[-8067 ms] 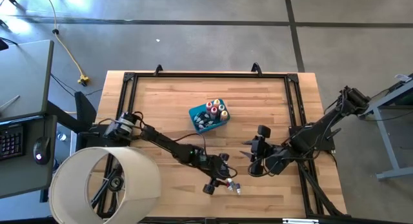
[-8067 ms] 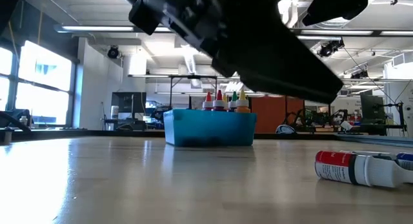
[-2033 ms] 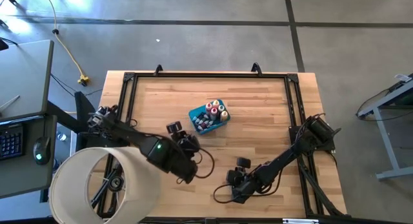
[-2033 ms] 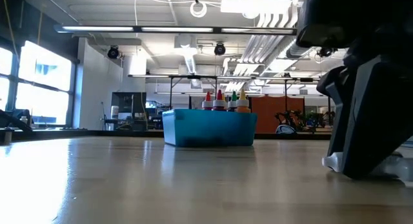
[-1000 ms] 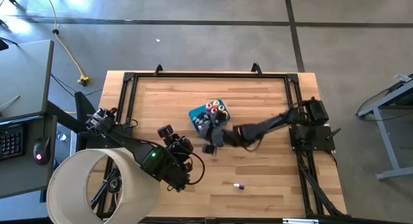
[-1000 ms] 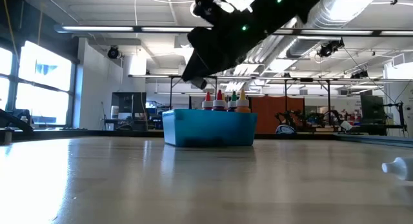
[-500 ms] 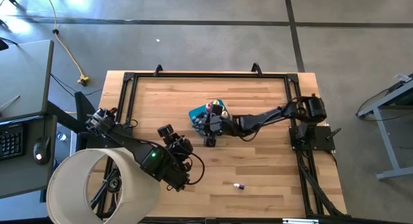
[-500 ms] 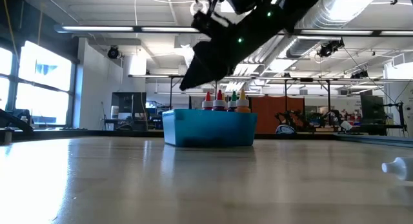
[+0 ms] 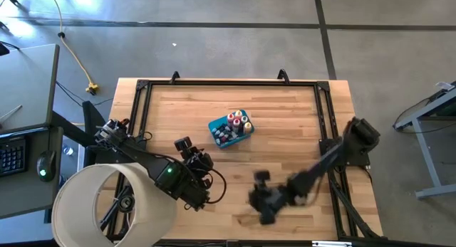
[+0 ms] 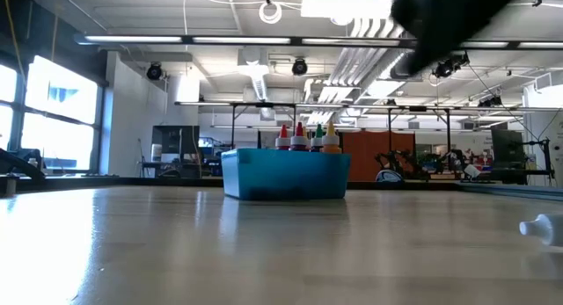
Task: Pick & Place food coloring
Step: Put the small blue food coloring bottle into the bin
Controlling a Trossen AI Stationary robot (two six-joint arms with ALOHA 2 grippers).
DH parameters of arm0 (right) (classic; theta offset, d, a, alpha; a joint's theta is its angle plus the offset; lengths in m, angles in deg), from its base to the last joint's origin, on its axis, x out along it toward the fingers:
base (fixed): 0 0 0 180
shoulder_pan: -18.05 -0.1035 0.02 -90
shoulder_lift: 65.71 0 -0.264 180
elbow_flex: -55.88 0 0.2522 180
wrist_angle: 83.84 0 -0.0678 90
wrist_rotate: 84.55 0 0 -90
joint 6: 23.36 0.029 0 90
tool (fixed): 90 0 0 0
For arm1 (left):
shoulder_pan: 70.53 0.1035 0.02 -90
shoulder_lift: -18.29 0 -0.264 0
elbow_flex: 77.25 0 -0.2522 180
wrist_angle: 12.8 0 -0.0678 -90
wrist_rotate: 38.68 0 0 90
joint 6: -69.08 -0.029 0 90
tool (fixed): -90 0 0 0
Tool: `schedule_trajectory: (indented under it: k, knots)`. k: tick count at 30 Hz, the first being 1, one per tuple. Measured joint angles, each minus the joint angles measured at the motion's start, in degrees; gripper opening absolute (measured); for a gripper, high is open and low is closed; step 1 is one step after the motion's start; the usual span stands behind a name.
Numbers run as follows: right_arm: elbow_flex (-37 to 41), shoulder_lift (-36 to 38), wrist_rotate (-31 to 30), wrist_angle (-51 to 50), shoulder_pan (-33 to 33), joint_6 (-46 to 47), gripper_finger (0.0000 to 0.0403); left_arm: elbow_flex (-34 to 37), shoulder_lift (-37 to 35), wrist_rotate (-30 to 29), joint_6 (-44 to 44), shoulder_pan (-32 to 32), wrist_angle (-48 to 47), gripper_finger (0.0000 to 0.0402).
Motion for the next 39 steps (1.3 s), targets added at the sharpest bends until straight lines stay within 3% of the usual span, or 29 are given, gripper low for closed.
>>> schedule_trajectory:
  k: [4,8,20,29,39]
  knots:
    - [1.9,-2.2,-3.0,-0.6,-7.3,4.7,0.0153,0.0,0.0,-0.1,1.4,0.0,0.2,0.0159]
    - [2.9,-3.2,-4.8,-3.3,-8.9,12.2,0.0153,0.0,0.0,0.9,3.4,0.0,0.2,0.0159]
    - [8.6,-5.7,3.7,-1.0,-7.6,19.7,0.0153,0.0,0.0,1.6,3.4,0.0,0.1,0.0159]
    - [15.5,-5.2,5.3,8.8,-5.4,19.9,0.015,0.0,0.0,1.5,3.4,0.0,0.1,0.0159]
    - [16.2,-5.5,4.8,17.2,-1.5,7.8,0.0065,0.0,0.0,1.1,3.4,0.0,0.0,0.0159]
